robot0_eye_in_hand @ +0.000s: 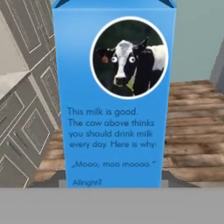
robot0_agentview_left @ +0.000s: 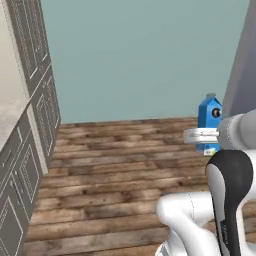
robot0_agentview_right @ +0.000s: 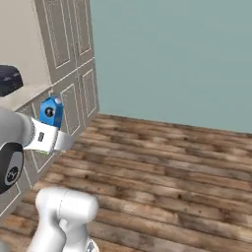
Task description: Take a sugar cube from the saucer and place it inside the coffee. Then, grab milk from the fridge and place it next to the coffee on the counter to sweeten the coffee.
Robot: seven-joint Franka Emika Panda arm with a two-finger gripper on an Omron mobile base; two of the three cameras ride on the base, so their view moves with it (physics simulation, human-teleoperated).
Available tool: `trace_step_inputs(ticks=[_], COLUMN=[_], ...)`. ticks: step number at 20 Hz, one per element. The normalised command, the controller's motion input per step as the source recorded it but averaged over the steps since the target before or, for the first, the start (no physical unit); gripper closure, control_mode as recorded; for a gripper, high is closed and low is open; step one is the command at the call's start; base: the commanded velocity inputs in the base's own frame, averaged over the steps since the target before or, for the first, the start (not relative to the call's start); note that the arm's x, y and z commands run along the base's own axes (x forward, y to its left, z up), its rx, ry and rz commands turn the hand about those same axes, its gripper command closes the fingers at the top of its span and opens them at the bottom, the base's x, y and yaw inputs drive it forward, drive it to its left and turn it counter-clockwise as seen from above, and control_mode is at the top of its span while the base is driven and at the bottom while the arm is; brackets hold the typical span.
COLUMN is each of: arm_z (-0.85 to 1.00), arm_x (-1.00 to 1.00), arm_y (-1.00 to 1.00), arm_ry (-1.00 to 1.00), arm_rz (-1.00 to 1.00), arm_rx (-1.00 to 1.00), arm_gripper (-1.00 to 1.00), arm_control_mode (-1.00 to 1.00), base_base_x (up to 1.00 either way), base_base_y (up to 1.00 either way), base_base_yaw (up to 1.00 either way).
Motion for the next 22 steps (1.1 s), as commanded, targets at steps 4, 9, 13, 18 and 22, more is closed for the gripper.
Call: trace_step_inputs(ticks=[4, 9, 13, 18, 22], arm_z=[0.00, 0.00, 0.00, 0.00, 0.00], arm_x=[0.00, 0.00, 0.00, 0.00, 0.00], arm_y=[0.00, 0.00, 0.00, 0.00, 0.00], arm_ry=[0.00, 0.00, 0.00, 0.00, 0.00], arm_rz=[0.00, 0.00, 0.00, 0.00, 0.00], arm_rx=[0.00, 0.00, 0.00, 0.00, 0.00], arm_gripper=[1.00, 1.00, 1.00, 1.00, 1.00], arm_control_mode=[1.00, 1.00, 1.00, 1.00, 1.00], base_base_x=[0.17, 0.54, 0.94, 1.00, 0.94], base_base_y=[0.24, 0.04, -0.02, -0.34, -0.31], base_base_yaw=[0.88, 0.82, 0.74, 0.64, 0.62])
